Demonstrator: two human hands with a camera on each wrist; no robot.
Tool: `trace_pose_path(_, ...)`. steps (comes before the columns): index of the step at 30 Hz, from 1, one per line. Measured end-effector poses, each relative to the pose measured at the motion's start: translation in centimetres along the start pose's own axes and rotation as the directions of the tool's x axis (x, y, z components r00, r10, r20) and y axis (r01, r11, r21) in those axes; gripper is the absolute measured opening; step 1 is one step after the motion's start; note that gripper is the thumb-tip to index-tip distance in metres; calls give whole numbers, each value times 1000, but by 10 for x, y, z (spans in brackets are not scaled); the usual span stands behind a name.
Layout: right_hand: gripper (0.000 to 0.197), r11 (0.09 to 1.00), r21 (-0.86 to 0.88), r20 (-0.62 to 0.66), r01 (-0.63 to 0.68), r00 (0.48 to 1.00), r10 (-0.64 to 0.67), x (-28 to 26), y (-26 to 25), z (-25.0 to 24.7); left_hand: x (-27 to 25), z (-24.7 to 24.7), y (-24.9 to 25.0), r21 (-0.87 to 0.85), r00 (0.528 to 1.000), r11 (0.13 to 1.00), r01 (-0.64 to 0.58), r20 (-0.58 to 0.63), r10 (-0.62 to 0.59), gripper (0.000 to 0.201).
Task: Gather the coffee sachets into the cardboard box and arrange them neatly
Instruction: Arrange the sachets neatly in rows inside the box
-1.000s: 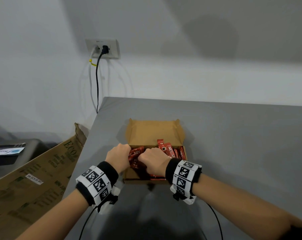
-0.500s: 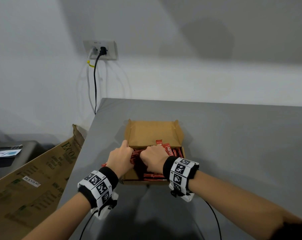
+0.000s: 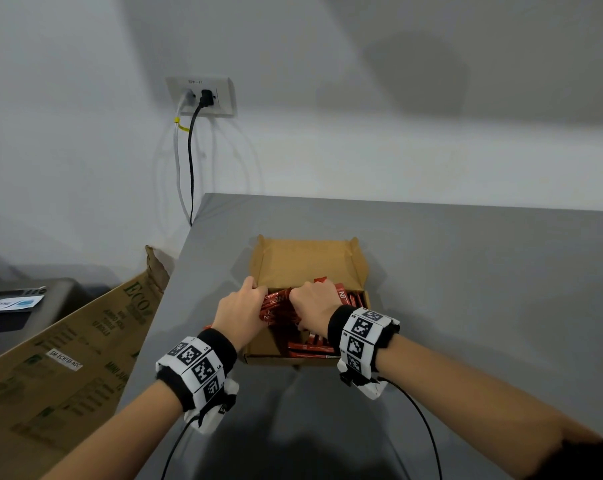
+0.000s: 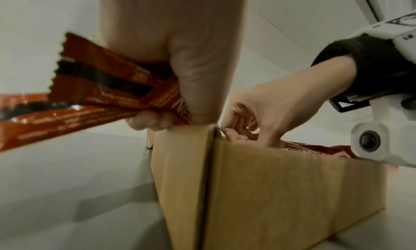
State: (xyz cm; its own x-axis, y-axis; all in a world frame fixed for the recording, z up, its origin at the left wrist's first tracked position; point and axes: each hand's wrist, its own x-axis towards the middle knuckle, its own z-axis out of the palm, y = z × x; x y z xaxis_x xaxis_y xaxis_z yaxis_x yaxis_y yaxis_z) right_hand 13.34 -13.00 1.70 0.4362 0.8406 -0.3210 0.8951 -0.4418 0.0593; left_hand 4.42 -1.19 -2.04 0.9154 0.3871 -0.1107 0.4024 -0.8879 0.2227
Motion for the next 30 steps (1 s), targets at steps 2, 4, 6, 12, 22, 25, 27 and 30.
trace_pose_path(2, 31, 999, 30, 11, -19, 1000, 19, 2, 2, 1, 0, -1, -1, -6, 1000, 1000, -4, 7, 4, 27)
trace_pose_path(4, 32, 998, 59, 14, -31, 999, 30, 4, 4, 2, 2, -3, -3, -43, 1000, 999, -10, 14, 11, 27)
trace_pose_path(6, 31, 995, 91, 11, -35, 999, 34, 4, 5, 3, 4, -6, -5, -75, 999, 997, -26, 23, 28, 23)
trace_pose_path(12, 31, 995, 91, 3, -29, 1000, 29, 5, 6, 3, 5, -7, -6, -67, 998, 996, -57, 23, 58, 18)
trace_pose_path(22, 35, 993, 109, 43, -54, 998, 49, 8, 8, 5, 4, -10, -4, -91, 998, 994, -58, 23, 60, 18)
trace_pose_path(25, 37, 995, 92, 37, -37, 999, 34, 6, 8, 3, 3, -10, -3, -91, 998, 994, -56, 16, 58, 17)
trace_pose_path(27, 39, 996, 80, 34, -28, 999, 25, 5, 9, 2, 2, -10, -3, -94, 998, 994, -57, 17, 59, 17)
trace_pose_path(30, 42, 997, 72, 31, -19, 999, 17, 3, 9, 1, 2, -11, -3, -97, 998, 994, -54, 24, 57, 17)
